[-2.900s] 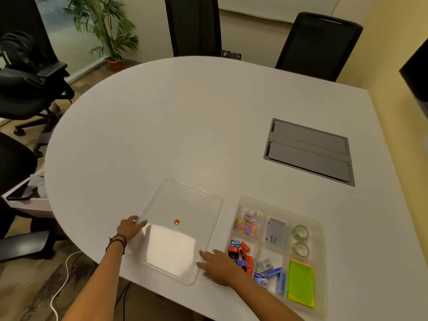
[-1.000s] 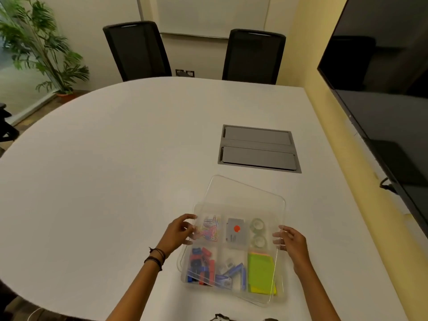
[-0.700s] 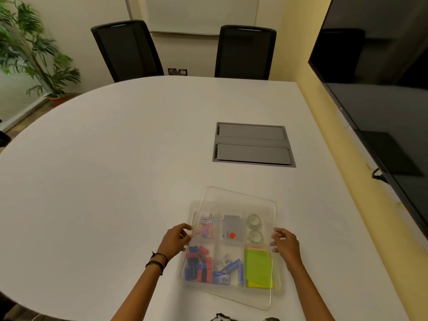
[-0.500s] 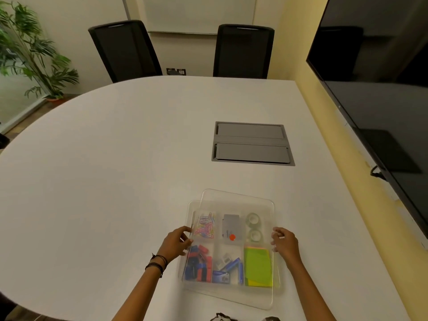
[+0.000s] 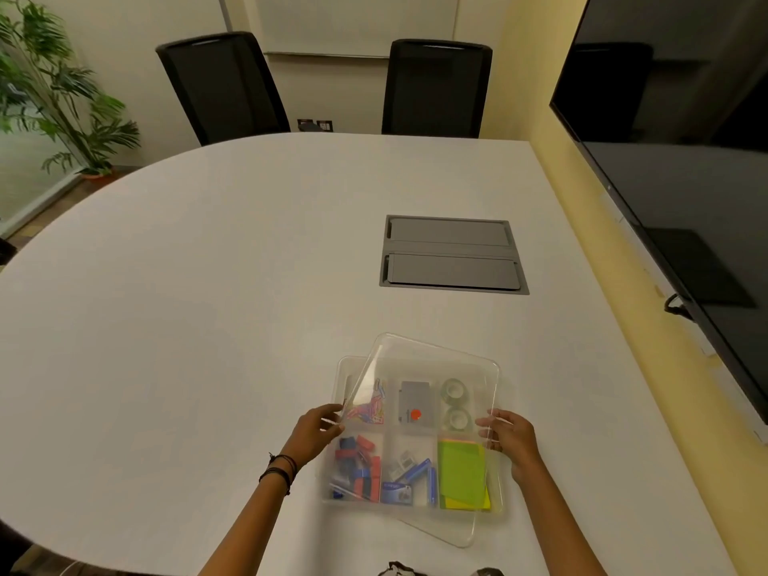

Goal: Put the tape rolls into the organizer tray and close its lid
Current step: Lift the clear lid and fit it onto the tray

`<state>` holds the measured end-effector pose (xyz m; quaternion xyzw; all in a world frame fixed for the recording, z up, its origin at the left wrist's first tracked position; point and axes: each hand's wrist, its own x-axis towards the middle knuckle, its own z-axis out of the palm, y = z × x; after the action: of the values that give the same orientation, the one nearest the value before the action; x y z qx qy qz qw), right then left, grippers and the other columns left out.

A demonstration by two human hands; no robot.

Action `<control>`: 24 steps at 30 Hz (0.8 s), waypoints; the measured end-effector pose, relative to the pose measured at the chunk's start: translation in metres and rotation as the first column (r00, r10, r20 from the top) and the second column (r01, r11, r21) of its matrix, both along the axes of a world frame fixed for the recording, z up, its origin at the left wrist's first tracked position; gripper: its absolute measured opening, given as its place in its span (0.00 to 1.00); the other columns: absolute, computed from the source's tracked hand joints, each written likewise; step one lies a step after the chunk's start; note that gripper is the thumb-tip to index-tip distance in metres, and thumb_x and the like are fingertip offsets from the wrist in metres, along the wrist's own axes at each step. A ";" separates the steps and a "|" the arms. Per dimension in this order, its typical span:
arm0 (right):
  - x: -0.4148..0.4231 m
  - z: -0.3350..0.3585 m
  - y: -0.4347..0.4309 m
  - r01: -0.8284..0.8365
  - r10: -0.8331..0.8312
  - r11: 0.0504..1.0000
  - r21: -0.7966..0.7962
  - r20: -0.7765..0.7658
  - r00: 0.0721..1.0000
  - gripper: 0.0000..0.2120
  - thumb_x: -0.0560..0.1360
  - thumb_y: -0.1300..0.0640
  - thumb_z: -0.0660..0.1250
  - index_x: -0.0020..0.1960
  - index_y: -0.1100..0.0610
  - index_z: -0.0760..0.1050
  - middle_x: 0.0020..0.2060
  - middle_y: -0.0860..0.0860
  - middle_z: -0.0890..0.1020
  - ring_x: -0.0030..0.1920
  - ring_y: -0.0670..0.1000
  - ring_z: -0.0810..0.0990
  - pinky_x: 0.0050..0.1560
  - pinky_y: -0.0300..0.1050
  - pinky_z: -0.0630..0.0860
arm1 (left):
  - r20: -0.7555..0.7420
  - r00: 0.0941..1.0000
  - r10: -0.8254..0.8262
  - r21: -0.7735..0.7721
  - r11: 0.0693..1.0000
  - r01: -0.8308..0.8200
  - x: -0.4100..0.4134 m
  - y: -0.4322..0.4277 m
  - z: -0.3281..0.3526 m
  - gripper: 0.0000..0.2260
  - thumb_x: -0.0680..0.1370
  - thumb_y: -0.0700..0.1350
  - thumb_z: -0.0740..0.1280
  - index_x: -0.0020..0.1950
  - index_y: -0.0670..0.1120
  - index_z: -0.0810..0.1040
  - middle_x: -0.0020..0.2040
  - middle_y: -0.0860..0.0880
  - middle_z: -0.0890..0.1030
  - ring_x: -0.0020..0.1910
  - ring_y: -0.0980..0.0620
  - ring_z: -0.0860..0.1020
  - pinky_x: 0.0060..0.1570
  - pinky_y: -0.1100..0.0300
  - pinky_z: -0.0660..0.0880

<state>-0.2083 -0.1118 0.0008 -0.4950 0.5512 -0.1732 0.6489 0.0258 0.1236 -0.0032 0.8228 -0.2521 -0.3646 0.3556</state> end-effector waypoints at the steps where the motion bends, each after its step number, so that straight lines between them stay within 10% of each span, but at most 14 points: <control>1: 0.000 0.001 0.000 0.024 -0.024 1.000 0.015 0.028 0.999 0.07 0.74 0.69 0.61 0.51 0.62 0.71 0.36 0.57 0.81 0.33 0.54 0.77 0.23 0.36 0.76 | 0.006 0.999 0.035 -0.020 0.999 -0.035 0.000 0.001 0.000 0.14 0.77 0.40 0.64 0.63 0.44 0.73 0.51 0.46 0.77 0.47 0.49 0.77 0.45 0.63 0.77; 5: -0.001 0.000 0.002 0.138 -0.147 0.987 0.083 0.112 0.983 0.10 0.73 0.69 0.63 0.53 0.62 0.70 0.36 0.56 0.81 0.34 0.54 0.78 0.24 0.38 0.77 | 0.048 0.962 0.270 -0.093 0.960 -0.264 -0.006 0.001 0.000 0.12 0.78 0.40 0.63 0.61 0.45 0.72 0.53 0.42 0.79 0.44 0.46 0.79 0.48 0.50 0.79; 10: 0.006 0.005 0.013 0.156 -0.183 0.979 0.133 0.225 0.957 0.09 0.73 0.70 0.63 0.47 0.59 0.67 0.38 0.59 0.81 0.29 0.50 0.82 0.27 0.38 0.80 | -0.413 0.830 0.375 -0.169 0.863 -0.475 -0.020 -0.011 0.011 0.30 0.76 0.38 0.66 0.73 0.45 0.55 0.55 0.41 0.75 0.47 0.46 0.79 0.41 0.60 0.78; 16: 0.000 0.003 0.023 0.008 -0.033 0.994 0.110 0.229 0.973 0.10 0.72 0.69 0.66 0.45 0.59 0.67 0.32 0.54 0.85 0.33 0.50 0.84 0.32 0.38 0.81 | -0.500 0.784 0.369 -0.186 0.838 -0.513 -0.019 -0.020 0.006 0.30 0.74 0.32 0.66 0.72 0.44 0.59 0.47 0.42 0.79 0.38 0.47 0.81 0.35 0.59 0.81; 24: -0.022 -0.005 0.002 0.246 -0.246 0.969 0.023 0.155 0.957 0.07 0.76 0.64 0.61 0.54 0.60 0.68 0.39 0.59 0.79 0.36 0.57 0.80 0.28 0.38 0.80 | -0.471 0.846 0.251 -0.204 0.902 -0.381 0.002 -0.001 0.007 0.32 0.75 0.33 0.65 0.75 0.45 0.55 0.49 0.40 0.79 0.36 0.52 0.83 0.34 0.62 0.79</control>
<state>-0.2307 -0.1094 -0.0037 -0.4062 0.5562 -0.2898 0.6645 0.0281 0.1223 0.0034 0.6902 -0.0769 -0.4331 0.5746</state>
